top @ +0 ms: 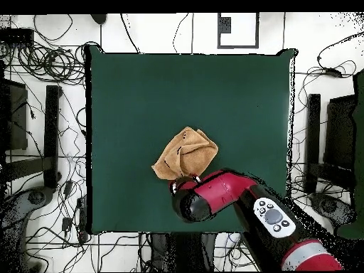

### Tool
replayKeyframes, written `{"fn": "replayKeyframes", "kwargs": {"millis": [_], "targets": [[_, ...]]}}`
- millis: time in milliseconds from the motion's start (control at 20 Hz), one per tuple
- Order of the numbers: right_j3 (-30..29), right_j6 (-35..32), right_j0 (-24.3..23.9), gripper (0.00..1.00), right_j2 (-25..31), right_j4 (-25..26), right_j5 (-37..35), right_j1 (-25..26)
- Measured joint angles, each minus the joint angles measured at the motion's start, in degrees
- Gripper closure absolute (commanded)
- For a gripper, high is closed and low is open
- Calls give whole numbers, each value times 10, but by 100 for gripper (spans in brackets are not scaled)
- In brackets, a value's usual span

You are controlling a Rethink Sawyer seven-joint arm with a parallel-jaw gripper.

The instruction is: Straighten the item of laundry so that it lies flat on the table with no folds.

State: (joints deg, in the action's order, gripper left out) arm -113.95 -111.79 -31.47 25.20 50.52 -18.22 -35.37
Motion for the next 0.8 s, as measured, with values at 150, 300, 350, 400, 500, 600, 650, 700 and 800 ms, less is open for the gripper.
{"fn": "replayKeyframes", "kwargs": {"millis": [150,300,350,400,500,600,650,700,800], "targets": [[0,0,0,0,0,0,0,8],[0,0,2,0,0,0,0,15],[0,0,3,0,0,0,0,18],[0,0,6,0,0,0,0,24],[0,0,8,0,0,0,0,27],[0,0,9,0,0,0,0,32],[0,0,9,0,0,0,0,33],[0,0,8,0,0,0,0,34],[0,0,7,0,0,0,0,36]]}}
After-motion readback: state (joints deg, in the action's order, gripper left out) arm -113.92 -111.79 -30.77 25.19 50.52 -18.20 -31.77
